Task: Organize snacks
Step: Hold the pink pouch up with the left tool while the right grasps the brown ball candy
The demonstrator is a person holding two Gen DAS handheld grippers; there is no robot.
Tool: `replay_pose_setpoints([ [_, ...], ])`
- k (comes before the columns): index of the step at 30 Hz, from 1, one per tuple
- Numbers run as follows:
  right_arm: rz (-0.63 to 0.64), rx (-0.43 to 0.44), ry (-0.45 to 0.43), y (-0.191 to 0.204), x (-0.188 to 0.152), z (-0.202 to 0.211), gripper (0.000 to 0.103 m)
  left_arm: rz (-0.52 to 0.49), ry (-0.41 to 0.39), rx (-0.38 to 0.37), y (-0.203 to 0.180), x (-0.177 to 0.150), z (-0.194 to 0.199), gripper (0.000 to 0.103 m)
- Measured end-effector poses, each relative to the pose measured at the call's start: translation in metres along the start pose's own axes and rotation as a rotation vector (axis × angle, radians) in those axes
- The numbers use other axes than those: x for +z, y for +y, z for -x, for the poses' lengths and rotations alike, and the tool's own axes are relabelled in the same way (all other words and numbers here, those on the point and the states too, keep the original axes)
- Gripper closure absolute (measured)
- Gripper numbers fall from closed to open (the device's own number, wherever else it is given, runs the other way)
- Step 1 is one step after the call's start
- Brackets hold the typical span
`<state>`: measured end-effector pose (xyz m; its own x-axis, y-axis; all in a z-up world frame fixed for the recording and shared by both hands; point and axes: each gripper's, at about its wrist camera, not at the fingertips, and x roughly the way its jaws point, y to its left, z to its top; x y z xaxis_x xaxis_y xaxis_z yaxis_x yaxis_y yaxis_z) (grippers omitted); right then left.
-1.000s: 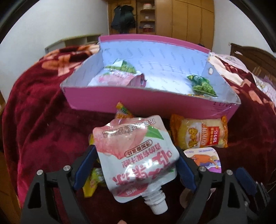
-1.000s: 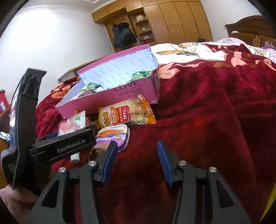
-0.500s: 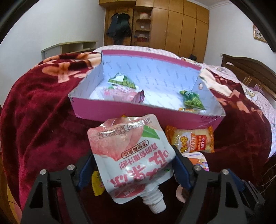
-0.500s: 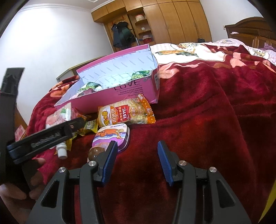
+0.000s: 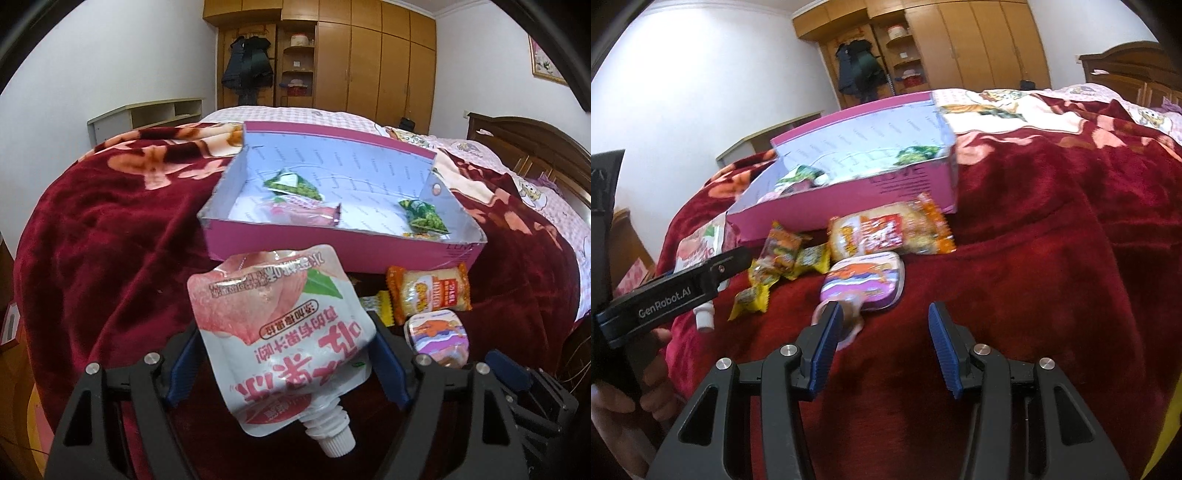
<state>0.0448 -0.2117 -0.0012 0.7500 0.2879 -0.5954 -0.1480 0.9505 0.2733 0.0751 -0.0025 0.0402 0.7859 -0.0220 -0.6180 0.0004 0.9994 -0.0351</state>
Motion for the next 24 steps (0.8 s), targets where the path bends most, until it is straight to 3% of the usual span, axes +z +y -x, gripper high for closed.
replay_pose_setpoints([
  [15, 0.038, -0.012, 0.043, 0.024, -0.002, -0.017, 0.054, -0.001, 0.012, -0.031, 0.021, -0.009, -0.008, 0.019],
  [24, 0.04, -0.052, 0.046, 0.025, -0.005, -0.023, 0.064, 0.018, 0.018, -0.043, 0.027, -0.01, -0.011, 0.019],
])
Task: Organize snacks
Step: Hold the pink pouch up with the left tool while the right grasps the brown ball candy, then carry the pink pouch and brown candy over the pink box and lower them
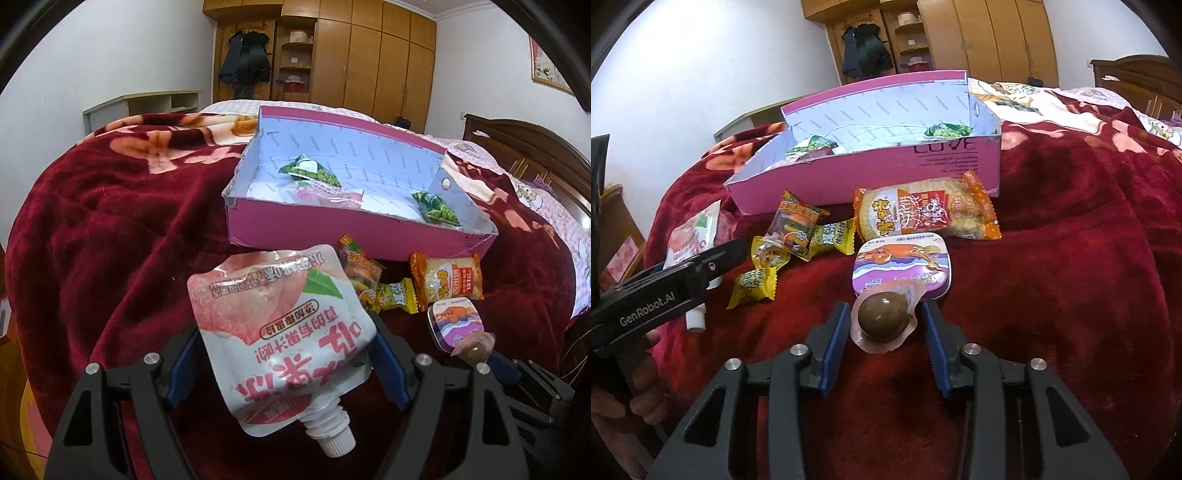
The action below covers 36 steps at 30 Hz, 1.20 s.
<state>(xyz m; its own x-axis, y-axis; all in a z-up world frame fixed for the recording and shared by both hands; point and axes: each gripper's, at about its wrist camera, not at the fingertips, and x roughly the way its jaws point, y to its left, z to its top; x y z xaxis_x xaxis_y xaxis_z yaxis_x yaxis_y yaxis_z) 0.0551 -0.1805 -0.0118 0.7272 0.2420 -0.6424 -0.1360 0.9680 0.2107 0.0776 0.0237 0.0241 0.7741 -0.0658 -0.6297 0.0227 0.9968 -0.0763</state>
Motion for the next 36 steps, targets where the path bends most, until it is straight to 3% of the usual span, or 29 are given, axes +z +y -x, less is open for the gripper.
replay_pose_setpoints([
  [5, -0.019, -0.016, -0.007, -0.005, 0.0, 0.002, 0.078, -0.002, -0.003, -0.004, 0.0, 0.0, 0.001, 0.019],
  [36, -0.019, 0.034, -0.076, -0.008, 0.005, 0.038, 0.079, -0.046, -0.056, -0.041, -0.014, 0.02, 0.023, 0.019],
])
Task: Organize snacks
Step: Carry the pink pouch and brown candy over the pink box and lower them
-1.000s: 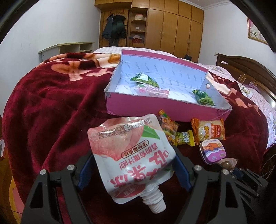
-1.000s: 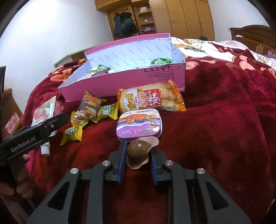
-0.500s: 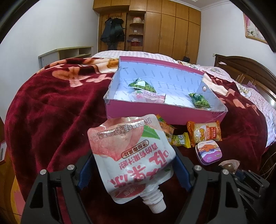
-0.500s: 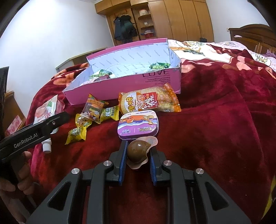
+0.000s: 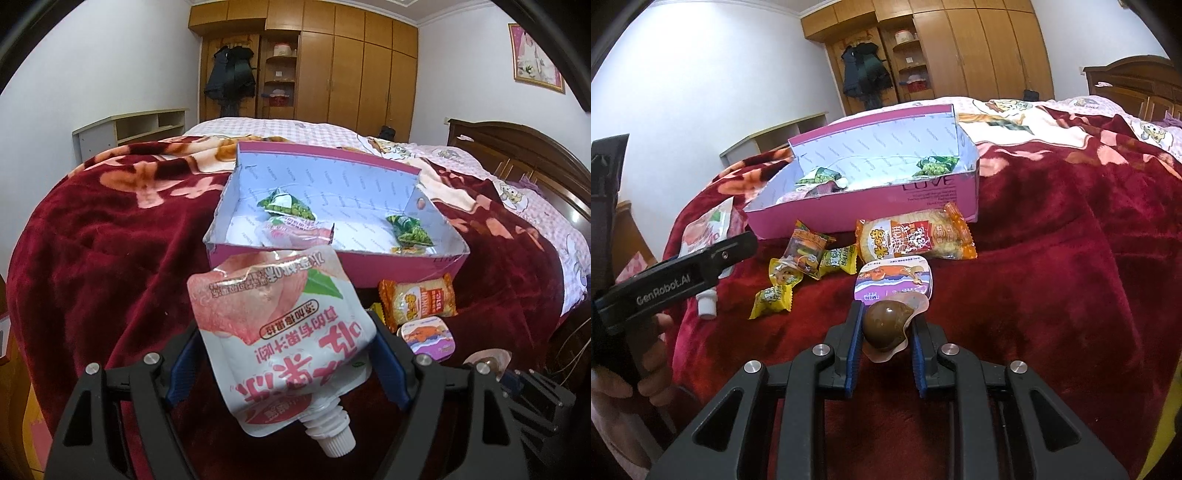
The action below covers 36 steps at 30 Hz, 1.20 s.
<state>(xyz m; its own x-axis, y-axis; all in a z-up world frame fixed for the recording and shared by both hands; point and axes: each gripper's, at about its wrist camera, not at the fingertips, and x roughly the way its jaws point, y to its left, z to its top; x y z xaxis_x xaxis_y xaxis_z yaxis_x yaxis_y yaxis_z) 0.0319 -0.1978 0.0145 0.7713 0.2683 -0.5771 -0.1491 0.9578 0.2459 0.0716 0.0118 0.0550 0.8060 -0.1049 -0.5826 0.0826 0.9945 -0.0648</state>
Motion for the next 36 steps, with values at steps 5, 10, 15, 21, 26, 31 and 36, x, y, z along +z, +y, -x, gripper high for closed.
replay_pose_setpoints([
  [5, 0.0, 0.009, -0.003, -0.002, 0.002, 0.002, 0.079, -0.014, -0.002, -0.022, -0.004, 0.014, -0.003, 0.019],
  [10, 0.005, 0.011, -0.007, -0.003, 0.005, 0.003, 0.079, -0.024, -0.002, -0.058, -0.011, 0.031, -0.014, 0.019],
  [15, -0.002, 0.01, -0.005, -0.008, 0.009, 0.002, 0.079, -0.045, -0.008, -0.09, -0.022, 0.049, -0.029, 0.019],
  [21, -0.004, 0.006, -0.004, -0.011, 0.014, 0.002, 0.079, -0.052, -0.009, -0.144, -0.033, 0.066, -0.044, 0.019],
  [26, 0.009, 0.004, -0.016, -0.011, 0.021, 0.004, 0.079, -0.078, -0.001, -0.15, -0.044, 0.074, -0.063, 0.019],
  [31, 0.013, 0.007, -0.026, -0.015, 0.034, 0.004, 0.079, -0.102, 0.019, -0.134, -0.053, 0.075, -0.083, 0.019],
  [36, 0.033, 0.001, -0.049, -0.017, 0.051, 0.004, 0.079, -0.112, 0.048, -0.116, -0.054, 0.075, -0.103, 0.019],
])
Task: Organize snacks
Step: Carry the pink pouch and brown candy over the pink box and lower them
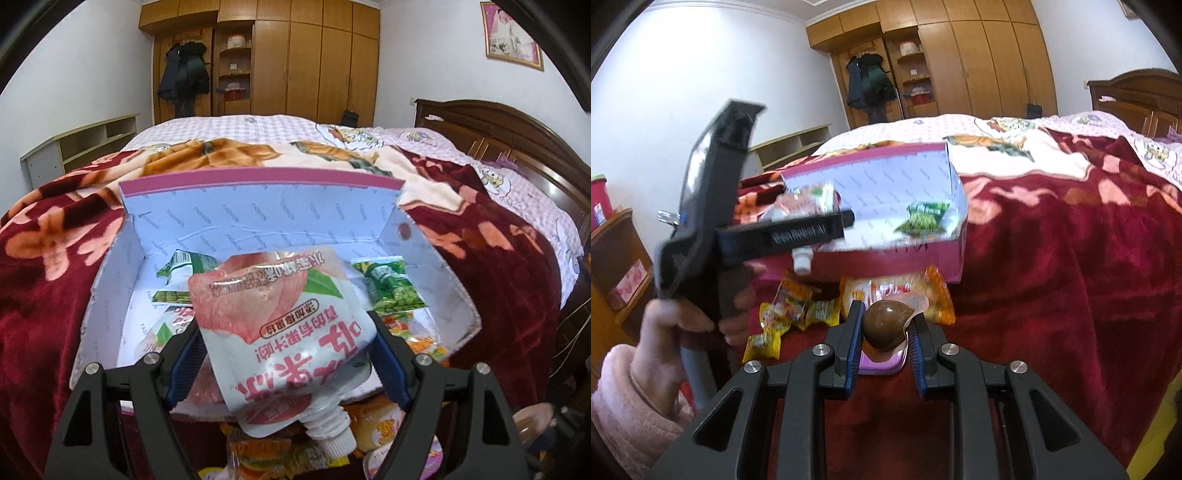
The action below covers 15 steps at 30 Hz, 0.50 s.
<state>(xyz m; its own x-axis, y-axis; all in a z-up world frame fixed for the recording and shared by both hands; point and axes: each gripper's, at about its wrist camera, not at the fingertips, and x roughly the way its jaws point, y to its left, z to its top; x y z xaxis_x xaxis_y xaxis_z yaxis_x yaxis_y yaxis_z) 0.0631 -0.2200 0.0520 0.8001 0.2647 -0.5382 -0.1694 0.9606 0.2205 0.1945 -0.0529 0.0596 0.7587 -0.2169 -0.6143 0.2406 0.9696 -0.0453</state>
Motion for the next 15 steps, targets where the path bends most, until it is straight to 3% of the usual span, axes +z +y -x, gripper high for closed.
replay_pose_setpoints([
  [3, 0.001, 0.0, -0.008, -0.002, 0.01, -0.003, 0.079, 0.005, 0.027, 0.01, 0.002, 0.0, -0.008, 0.019],
  [9, 0.011, 0.003, -0.025, -0.003, 0.029, -0.014, 0.079, -0.046, 0.031, 0.111, 0.001, -0.005, -0.017, 0.018],
  [15, 0.023, -0.001, -0.021, -0.005, 0.049, -0.034, 0.079, -0.022, 0.016, 0.133, 0.01, -0.007, -0.019, 0.018],
])
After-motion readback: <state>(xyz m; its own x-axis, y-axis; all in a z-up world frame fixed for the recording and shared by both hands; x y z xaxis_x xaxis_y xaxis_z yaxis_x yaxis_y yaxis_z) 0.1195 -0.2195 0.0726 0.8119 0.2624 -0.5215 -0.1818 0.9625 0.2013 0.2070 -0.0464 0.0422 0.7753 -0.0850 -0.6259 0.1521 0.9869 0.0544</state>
